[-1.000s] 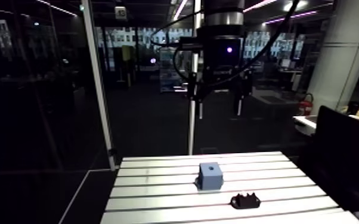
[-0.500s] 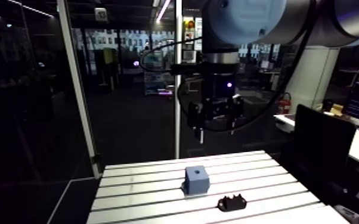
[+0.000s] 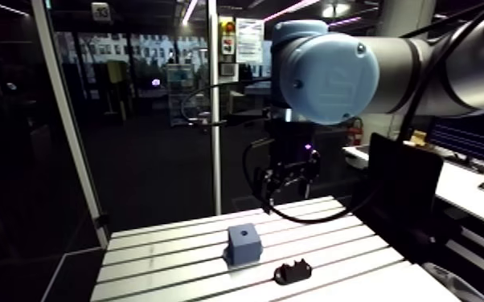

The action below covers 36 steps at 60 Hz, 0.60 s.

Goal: Pick up the M10 bolt and insert it into the hex recess until seated.

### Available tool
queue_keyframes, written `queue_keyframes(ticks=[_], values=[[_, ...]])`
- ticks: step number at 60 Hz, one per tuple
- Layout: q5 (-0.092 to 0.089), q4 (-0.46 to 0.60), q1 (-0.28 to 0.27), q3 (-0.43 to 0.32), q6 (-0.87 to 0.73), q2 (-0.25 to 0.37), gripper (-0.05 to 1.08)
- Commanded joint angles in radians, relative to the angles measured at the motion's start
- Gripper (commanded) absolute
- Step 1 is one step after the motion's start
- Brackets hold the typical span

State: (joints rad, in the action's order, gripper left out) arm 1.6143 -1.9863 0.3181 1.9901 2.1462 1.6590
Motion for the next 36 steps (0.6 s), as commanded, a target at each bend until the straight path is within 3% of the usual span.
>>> queue_keyframes(ticks=[1,19,27,36], values=[[-0.037,-0.043,0.071,0.046,0.065,-0.011,0.01],[-0.043,-0.135,0.090,0.097,0.116,-0.029,0.01],[-0.068,-0.162,0.093,0.122,0.164,-0.035,0.01],[-0.070,-0.206,0.092,0.141,0.168,-0.048,0.02]])
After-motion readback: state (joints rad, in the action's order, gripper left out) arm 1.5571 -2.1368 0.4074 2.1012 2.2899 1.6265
